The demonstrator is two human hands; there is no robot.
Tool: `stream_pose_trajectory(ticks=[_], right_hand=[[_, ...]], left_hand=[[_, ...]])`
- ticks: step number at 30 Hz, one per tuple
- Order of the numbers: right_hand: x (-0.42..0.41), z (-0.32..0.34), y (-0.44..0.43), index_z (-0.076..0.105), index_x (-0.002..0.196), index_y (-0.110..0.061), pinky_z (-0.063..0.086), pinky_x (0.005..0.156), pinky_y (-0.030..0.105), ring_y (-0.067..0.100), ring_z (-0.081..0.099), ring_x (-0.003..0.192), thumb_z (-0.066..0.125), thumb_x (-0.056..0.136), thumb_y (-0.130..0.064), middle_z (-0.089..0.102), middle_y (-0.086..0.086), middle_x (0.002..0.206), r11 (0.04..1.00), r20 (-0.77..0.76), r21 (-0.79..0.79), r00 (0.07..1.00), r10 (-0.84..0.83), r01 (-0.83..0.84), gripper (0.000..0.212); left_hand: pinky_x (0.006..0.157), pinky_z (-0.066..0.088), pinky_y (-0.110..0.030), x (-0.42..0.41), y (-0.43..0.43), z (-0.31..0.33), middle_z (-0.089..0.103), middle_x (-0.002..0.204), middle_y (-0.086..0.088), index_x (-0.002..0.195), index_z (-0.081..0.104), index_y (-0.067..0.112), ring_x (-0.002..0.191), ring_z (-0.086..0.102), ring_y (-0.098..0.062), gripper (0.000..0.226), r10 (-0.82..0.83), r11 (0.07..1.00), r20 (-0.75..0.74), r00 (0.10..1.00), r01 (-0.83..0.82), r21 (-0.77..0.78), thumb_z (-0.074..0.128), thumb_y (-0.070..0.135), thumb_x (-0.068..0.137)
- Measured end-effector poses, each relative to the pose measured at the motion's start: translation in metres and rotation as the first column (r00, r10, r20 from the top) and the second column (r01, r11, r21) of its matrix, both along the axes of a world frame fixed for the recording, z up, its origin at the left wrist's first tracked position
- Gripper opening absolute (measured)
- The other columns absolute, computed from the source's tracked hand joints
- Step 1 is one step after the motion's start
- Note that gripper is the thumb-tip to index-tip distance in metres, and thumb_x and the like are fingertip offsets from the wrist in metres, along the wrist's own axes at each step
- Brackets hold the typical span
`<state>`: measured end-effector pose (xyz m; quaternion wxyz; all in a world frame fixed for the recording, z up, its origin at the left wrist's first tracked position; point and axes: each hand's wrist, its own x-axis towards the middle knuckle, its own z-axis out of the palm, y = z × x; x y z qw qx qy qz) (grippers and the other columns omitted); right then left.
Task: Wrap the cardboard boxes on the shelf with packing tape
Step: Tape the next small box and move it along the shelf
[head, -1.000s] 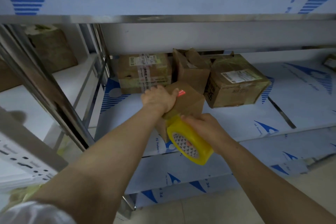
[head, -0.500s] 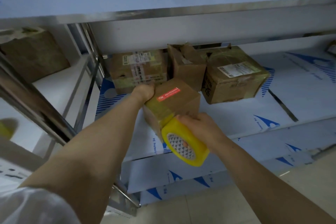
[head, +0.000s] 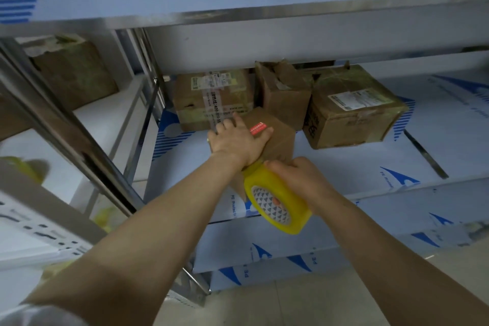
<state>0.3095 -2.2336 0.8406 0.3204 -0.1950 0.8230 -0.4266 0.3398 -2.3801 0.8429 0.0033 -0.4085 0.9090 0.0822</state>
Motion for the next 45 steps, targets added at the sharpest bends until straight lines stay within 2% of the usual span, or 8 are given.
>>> stream_pose_trajectory(ticks=[3, 11, 18, 23, 27, 33, 39, 45], right_hand=[[-0.002, 0.000, 0.002, 0.064, 0.091, -0.014, 0.052, 0.081, 0.036, 0.024, 0.063, 0.092, 0.059, 0.085, -0.048, 0.065, 0.006, 0.090, 1.000, -0.007, -0.006, 1.000, 0.025, -0.025, 0.034], [-0.006, -0.005, 0.000, 0.058, 0.072, -0.019, 0.051, 0.077, 0.035, 0.025, 0.062, 0.085, 0.060, 0.085, -0.049, 0.060, 0.004, 0.078, 0.999, 0.015, -0.032, 1.000, 0.017, -0.016, 0.033], [-0.010, -0.003, -0.005, 0.055, 0.067, -0.019, 0.051, 0.078, 0.037, 0.027, 0.061, 0.081, 0.061, 0.084, -0.047, 0.057, 0.004, 0.072, 0.998, 0.028, -0.058, 0.999, 0.019, -0.017, 0.033], [-0.009, -0.006, -0.005, 0.055, 0.068, -0.018, 0.047, 0.071, 0.031, 0.025, 0.060, 0.080, 0.060, 0.086, -0.046, 0.057, 0.004, 0.073, 0.999, 0.008, -0.036, 0.999, 0.031, -0.030, 0.034], [-0.012, -0.003, -0.007, 0.059, 0.070, -0.017, 0.049, 0.072, 0.031, 0.023, 0.062, 0.079, 0.061, 0.085, -0.046, 0.061, 0.004, 0.074, 0.999, 0.023, -0.046, 1.000, 0.016, -0.015, 0.032], [-0.010, -0.004, -0.007, 0.059, 0.073, -0.018, 0.051, 0.076, 0.034, 0.026, 0.062, 0.085, 0.061, 0.084, -0.047, 0.060, 0.004, 0.076, 0.999, 0.017, -0.036, 1.000, 0.007, -0.006, 0.032], [-0.005, 0.004, -0.001, 0.063, 0.101, -0.012, 0.052, 0.079, 0.035, 0.027, 0.063, 0.091, 0.062, 0.085, -0.047, 0.064, 0.009, 0.094, 0.999, 0.091, -0.032, 0.996, 0.010, -0.007, 0.039], [0.007, 0.055, 0.018, 0.064, 0.111, -0.017, 0.056, 0.065, 0.030, 0.021, 0.068, 0.076, 0.068, 0.081, -0.037, 0.071, 0.007, 0.090, 0.967, 0.392, -0.219, 0.896, 0.211, -0.131, 0.036]], left_hand=[[0.113, 0.000, -0.058, 0.001, 0.007, 0.001, 0.013, 0.155, -0.023, 0.152, -0.004, 0.010, 0.143, 0.009, -0.038, 0.109, 0.036, 0.999, 0.074, 0.997, -0.036, -0.001, 0.014, 0.086, 0.076], [0.086, 0.042, -0.036, 0.001, -0.040, 0.010, 0.059, 0.123, -0.014, 0.118, 0.055, 0.010, 0.105, 0.057, -0.029, 0.079, 0.053, 0.974, -0.038, 0.998, -0.044, 0.223, 0.016, 0.072, 0.090], [0.082, 0.042, -0.033, 0.003, -0.054, 0.008, 0.060, 0.115, -0.016, 0.101, 0.055, 0.013, 0.105, 0.057, -0.030, 0.052, 0.096, 0.965, -0.180, 0.979, -0.046, 0.260, 0.023, 0.054, 0.100], [0.094, 0.050, -0.039, 0.026, -0.067, -0.003, 0.063, 0.117, -0.006, 0.122, 0.053, 0.019, 0.100, 0.063, -0.022, 0.059, 0.382, 0.563, -0.348, 0.856, 0.084, 0.822, 0.054, 0.064, 0.084], [0.093, 0.048, -0.035, 0.020, -0.065, -0.002, 0.060, 0.122, -0.010, 0.129, 0.052, 0.011, 0.105, 0.058, -0.025, 0.058, 0.317, 0.679, -0.383, 0.868, 0.075, 0.731, 0.044, 0.056, 0.093], [0.072, 0.044, -0.034, 0.017, -0.047, -0.004, 0.065, 0.101, -0.017, 0.095, 0.065, 0.006, 0.096, 0.062, -0.035, 0.055, 0.121, 0.992, -0.312, 0.942, -0.100, 0.084, 0.033, 0.051, 0.099], [0.106, 0.039, -0.037, 0.020, -0.049, 0.008, 0.054, 0.131, -0.004, 0.136, 0.047, 0.018, 0.121, 0.051, -0.027, 0.070, 0.183, 0.793, -0.304, 0.935, 0.043, 0.608, 0.047, 0.067, 0.085], [0.092, 0.051, -0.043, 0.044, -0.050, 0.009, 0.063, 0.114, -0.005, 0.120, 0.056, 0.015, 0.104, 0.061, -0.025, 0.071, 0.236, 0.661, -0.291, 0.927, 0.066, 0.747, 0.065, 0.066, 0.072]])
